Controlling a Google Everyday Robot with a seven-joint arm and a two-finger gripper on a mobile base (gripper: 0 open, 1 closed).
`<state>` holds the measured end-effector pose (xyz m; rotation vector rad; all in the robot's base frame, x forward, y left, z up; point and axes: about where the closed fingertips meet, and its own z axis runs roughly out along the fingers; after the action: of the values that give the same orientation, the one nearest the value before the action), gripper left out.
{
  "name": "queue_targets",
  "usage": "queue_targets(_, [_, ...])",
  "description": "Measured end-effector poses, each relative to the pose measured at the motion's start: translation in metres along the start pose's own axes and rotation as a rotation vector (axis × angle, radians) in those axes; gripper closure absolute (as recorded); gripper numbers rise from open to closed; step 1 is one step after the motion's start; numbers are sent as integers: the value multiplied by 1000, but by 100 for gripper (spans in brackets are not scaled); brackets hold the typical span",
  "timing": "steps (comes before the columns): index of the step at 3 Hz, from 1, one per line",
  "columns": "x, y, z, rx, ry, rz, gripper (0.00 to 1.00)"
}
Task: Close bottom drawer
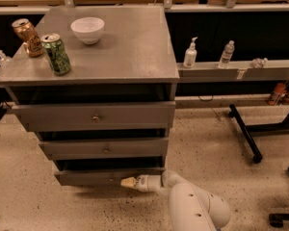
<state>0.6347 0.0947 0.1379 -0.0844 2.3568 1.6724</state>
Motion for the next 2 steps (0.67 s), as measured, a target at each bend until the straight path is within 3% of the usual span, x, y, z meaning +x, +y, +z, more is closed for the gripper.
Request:
queue_targets(1, [-44, 0, -13, 17, -76, -10, 100])
queue_targets(2, [-43, 0, -13, 17, -76, -10, 100])
